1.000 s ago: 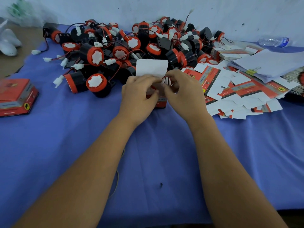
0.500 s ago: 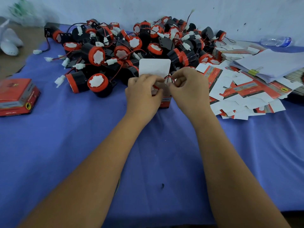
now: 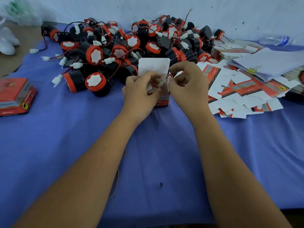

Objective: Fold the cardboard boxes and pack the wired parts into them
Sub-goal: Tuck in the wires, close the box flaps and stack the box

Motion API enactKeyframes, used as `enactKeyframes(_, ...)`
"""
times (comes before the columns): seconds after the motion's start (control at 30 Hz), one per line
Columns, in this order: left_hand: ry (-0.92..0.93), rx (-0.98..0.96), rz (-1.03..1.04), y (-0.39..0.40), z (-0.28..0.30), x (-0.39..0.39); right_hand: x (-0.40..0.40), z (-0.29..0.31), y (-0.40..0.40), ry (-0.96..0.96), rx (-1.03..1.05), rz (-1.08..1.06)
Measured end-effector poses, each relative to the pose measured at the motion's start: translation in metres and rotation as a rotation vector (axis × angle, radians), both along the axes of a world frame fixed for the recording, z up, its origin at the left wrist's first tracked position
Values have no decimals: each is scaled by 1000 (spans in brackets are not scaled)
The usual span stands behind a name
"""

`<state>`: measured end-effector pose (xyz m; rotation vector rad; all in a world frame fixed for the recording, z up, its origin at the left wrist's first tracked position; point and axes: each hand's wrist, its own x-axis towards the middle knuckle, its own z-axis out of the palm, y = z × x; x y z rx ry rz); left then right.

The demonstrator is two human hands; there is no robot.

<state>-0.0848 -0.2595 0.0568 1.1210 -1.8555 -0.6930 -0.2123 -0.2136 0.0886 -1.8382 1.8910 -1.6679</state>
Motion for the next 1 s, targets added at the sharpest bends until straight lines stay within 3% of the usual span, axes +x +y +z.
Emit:
enactKeyframes(0.07, -27, -5, -16, 1, 0, 0, -2, 1, 0, -112, -7, -6)
enactKeyframes(0.23, 19, -12, -89, 3, 3, 1, -4, -2, -2, -55, 80, -36)
enactKeyframes(0.33, 42, -1, -115, 1, 5, 1, -6, -1, -3, 121, 92, -87)
enactKeyframes(0.53, 59, 14, -68, 0, 6, -5, -4, 5, -7, 666, 301, -178)
enactKeyframes(0.73, 86, 51, -77, -1, 5, -4, -4, 15, -9, 819, 362, -127)
enactKeyframes(1.0, 32, 47, -18, 6, 1, -4, -11, 38, -14, 845, 461, 42)
